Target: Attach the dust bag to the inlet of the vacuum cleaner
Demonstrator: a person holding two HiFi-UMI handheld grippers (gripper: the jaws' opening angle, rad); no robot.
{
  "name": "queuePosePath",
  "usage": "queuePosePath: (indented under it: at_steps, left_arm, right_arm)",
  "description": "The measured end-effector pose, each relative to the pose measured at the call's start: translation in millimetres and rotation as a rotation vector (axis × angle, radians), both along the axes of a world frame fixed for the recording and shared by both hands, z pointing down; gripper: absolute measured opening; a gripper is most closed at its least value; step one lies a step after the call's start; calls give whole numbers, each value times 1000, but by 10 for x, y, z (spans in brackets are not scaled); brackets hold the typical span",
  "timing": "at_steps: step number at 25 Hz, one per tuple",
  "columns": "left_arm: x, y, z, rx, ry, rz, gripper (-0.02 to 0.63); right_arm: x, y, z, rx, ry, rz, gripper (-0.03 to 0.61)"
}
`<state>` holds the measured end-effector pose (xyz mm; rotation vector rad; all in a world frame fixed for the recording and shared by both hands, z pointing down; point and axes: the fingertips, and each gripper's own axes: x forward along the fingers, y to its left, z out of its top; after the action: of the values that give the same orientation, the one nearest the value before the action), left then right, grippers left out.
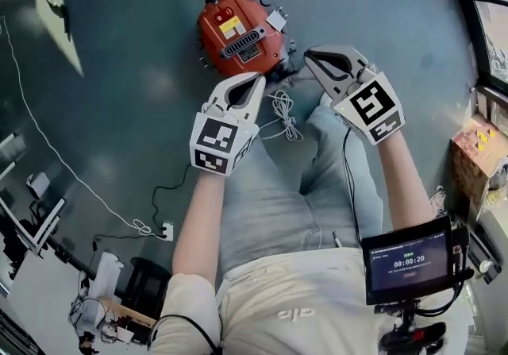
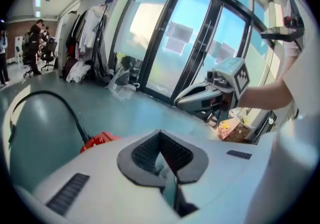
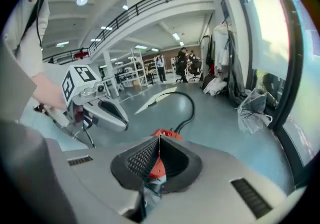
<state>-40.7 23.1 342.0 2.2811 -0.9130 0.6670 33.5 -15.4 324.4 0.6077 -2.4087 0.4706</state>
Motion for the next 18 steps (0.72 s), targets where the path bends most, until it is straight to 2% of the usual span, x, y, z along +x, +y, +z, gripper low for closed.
queuePosePath:
  at_steps: [6, 10, 15, 18]
  left_arm:
    - [174, -244, -1612, 177, 128, -21, 5]
    - [182, -394, -2555, 253, 228, -49, 5]
    - [180, -376, -3239, 277, 296, -105, 5]
    - [217, -408, -3732, 344, 330, -118, 5]
  right_arm:
    - [-32, -131, -1511, 127, -168, 135, 9]
    - [13, -275, -2498, 216, -238, 192, 9]
    - [170, -271, -3376, 290, -303, 233, 9]
    - [241, -234, -3896, 350, -330, 234, 9]
